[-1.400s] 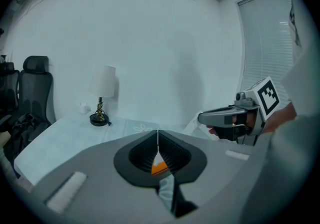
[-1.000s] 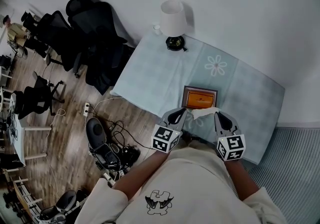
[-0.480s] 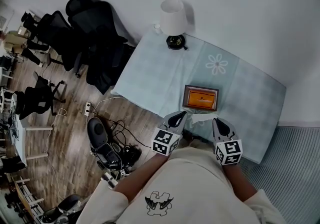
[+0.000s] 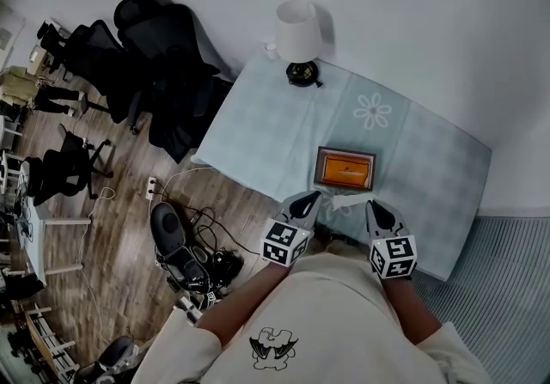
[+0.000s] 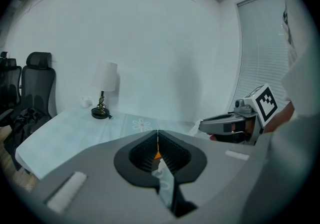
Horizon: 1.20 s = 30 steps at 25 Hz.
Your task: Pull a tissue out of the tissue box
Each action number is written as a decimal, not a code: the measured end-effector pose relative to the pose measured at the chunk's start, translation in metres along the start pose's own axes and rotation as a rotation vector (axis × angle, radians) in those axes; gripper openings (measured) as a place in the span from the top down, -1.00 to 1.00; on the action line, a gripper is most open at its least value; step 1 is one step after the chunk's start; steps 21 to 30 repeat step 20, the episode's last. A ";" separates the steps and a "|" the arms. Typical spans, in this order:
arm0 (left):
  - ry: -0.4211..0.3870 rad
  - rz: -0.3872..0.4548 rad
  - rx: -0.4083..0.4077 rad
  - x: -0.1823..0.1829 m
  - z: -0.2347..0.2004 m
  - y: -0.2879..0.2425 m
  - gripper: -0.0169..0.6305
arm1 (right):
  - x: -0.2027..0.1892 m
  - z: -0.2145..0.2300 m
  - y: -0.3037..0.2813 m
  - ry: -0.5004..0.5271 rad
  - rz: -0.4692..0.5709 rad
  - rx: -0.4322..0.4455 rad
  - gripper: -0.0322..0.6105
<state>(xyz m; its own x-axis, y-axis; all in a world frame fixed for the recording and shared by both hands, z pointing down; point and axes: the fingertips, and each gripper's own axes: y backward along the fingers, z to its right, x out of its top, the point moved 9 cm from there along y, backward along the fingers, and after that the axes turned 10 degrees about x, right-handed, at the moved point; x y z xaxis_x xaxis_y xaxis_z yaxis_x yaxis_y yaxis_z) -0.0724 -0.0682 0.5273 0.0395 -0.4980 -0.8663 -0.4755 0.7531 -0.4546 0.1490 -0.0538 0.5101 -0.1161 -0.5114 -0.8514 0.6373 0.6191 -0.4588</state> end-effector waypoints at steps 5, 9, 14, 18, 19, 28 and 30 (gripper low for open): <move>0.002 -0.007 0.000 -0.001 -0.001 -0.002 0.91 | 0.002 0.003 -0.003 -0.001 0.010 -0.002 0.86; 0.007 -0.017 0.001 -0.003 -0.003 -0.006 0.91 | 0.003 0.005 -0.006 -0.007 0.008 -0.005 0.86; 0.013 -0.040 -0.004 -0.004 -0.005 -0.012 0.91 | 0.004 0.007 -0.010 -0.014 0.000 -0.014 0.86; 0.017 -0.041 -0.010 -0.001 -0.004 -0.017 0.91 | 0.005 0.007 -0.012 -0.012 0.004 -0.010 0.86; 0.017 -0.039 -0.009 0.001 -0.004 -0.017 0.91 | 0.006 0.007 -0.012 -0.011 0.005 -0.010 0.86; 0.018 -0.036 -0.008 0.002 -0.004 -0.018 0.91 | 0.006 0.007 -0.012 -0.009 0.007 -0.010 0.86; 0.018 -0.036 -0.008 0.002 -0.004 -0.018 0.91 | 0.006 0.007 -0.012 -0.009 0.007 -0.010 0.86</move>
